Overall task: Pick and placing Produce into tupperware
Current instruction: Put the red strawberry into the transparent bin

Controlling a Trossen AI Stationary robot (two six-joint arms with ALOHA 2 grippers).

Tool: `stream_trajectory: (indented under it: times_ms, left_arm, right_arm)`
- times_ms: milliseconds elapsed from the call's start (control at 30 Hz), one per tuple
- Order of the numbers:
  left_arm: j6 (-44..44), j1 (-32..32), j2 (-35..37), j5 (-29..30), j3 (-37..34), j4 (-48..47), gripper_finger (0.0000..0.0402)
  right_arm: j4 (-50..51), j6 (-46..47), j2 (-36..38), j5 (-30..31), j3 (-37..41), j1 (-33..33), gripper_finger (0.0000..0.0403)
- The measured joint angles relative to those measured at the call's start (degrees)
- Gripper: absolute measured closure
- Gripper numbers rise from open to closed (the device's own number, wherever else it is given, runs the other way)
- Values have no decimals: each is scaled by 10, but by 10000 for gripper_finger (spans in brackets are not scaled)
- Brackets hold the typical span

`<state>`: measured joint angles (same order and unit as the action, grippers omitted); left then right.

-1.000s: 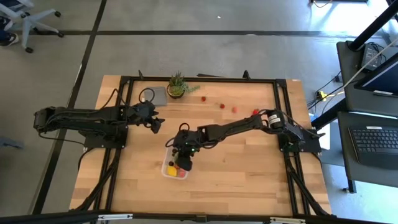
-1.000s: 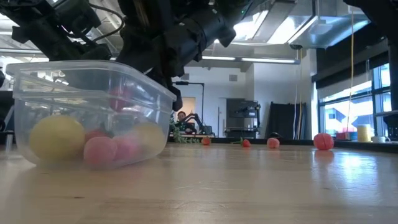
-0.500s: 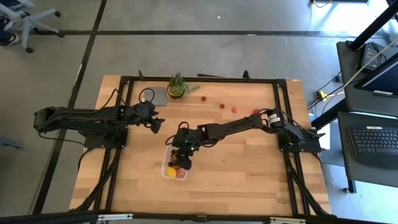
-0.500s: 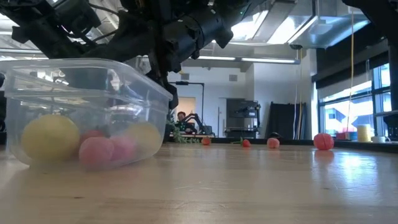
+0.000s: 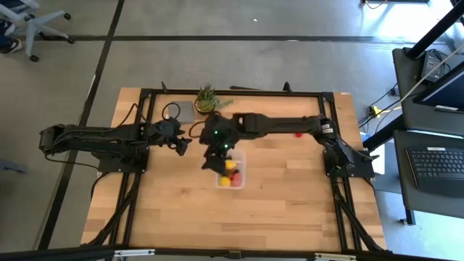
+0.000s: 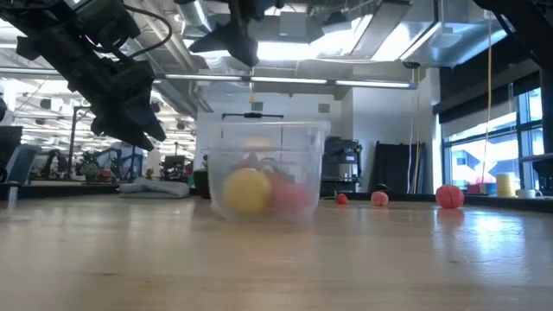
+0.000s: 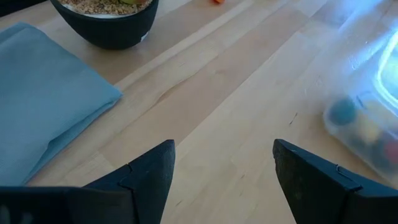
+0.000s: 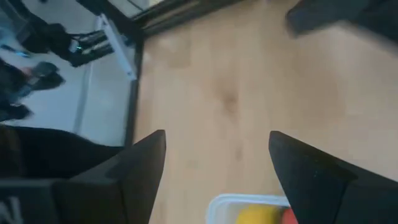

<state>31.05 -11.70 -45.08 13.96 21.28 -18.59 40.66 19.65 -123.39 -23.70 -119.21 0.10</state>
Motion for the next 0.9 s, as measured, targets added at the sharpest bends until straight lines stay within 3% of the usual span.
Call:
stream_trajectory:
  times_ms: [300, 700, 900]
  left_arm:
    - [-1, 0, 0, -1, 0, 0, 140]
    - [3, 0, 0, -1, 0, -1, 140]
    - [3, 0, 0, -1, 0, 1, 140]
  right_arm:
    - [155, -51, 18, 38, -21, -13, 118]
    - [467, -43, 218, 295, -23, -112, 118]
    - [488, -33, 313, 322, 53, -180, 118]
